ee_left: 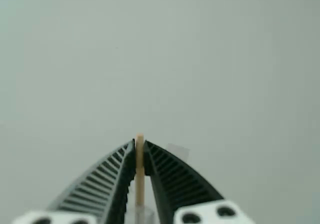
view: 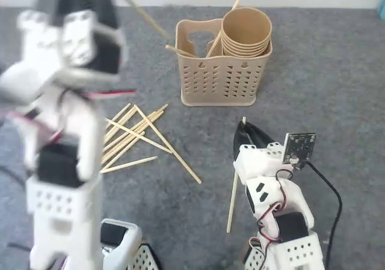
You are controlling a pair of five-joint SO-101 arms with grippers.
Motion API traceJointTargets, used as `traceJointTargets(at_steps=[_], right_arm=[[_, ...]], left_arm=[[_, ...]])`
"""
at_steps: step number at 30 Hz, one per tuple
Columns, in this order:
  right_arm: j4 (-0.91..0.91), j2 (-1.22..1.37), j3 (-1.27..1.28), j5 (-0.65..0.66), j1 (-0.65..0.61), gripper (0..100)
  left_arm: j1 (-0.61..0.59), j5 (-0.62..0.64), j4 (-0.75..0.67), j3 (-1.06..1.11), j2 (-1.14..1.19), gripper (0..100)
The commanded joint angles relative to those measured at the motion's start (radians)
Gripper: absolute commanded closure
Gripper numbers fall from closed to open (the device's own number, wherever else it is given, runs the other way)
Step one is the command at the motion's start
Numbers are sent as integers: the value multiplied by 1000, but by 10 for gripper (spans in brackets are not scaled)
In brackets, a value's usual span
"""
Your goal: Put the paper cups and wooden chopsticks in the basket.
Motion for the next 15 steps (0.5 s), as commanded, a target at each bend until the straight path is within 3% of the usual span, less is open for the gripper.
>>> traceJointTargets(at_steps=[1, 15], right_arm=[[-27, -22, 8, -8, 13, 991], [-27, -22, 18, 35, 12, 991]], left_arm=[[35, -8, -77, -2, 84, 989], [60, -11, -201, -2, 374, 988]])
